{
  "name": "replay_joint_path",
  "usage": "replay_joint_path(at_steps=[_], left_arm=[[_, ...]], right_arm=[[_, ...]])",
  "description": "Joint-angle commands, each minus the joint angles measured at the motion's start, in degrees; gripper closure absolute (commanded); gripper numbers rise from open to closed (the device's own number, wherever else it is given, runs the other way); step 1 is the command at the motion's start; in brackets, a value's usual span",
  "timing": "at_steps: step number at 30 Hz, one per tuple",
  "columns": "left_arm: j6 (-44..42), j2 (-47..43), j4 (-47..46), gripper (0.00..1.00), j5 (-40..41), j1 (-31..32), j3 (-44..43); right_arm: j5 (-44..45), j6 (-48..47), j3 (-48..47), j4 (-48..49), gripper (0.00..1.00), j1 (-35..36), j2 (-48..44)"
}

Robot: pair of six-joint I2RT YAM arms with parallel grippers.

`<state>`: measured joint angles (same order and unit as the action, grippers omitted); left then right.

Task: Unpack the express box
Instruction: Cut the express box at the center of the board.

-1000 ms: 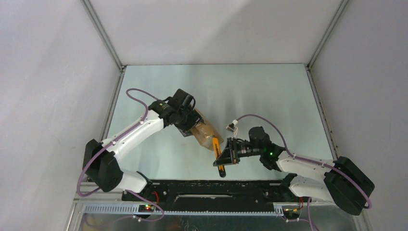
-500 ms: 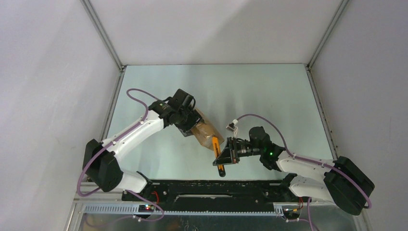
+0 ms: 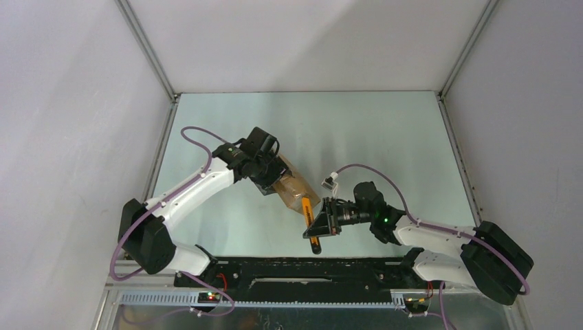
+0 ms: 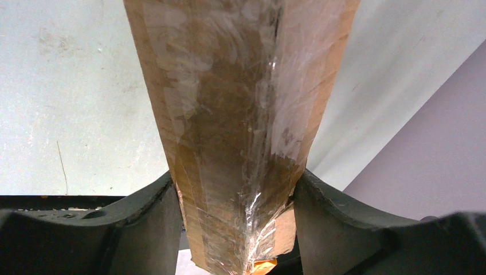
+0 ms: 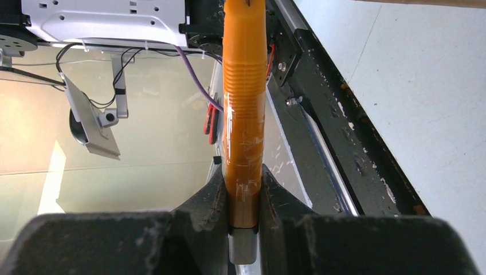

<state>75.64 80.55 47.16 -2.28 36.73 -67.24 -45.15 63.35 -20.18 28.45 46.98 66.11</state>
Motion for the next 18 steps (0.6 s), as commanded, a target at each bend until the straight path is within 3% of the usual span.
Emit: replay_joint_path(at_steps=[1, 18], left_arm=[[0.8, -2.0, -1.0, 0.61, -1.0, 0.1, 1.3], [0.4, -1.8, -1.7, 0.61, -1.4, 0.0, 1.3]], right_arm=[[0.6, 0.3, 0.0, 2.6, 1.0, 0.7, 0.1], [0.1, 0.1, -0.7, 4.1, 1.0, 1.1, 1.8]])
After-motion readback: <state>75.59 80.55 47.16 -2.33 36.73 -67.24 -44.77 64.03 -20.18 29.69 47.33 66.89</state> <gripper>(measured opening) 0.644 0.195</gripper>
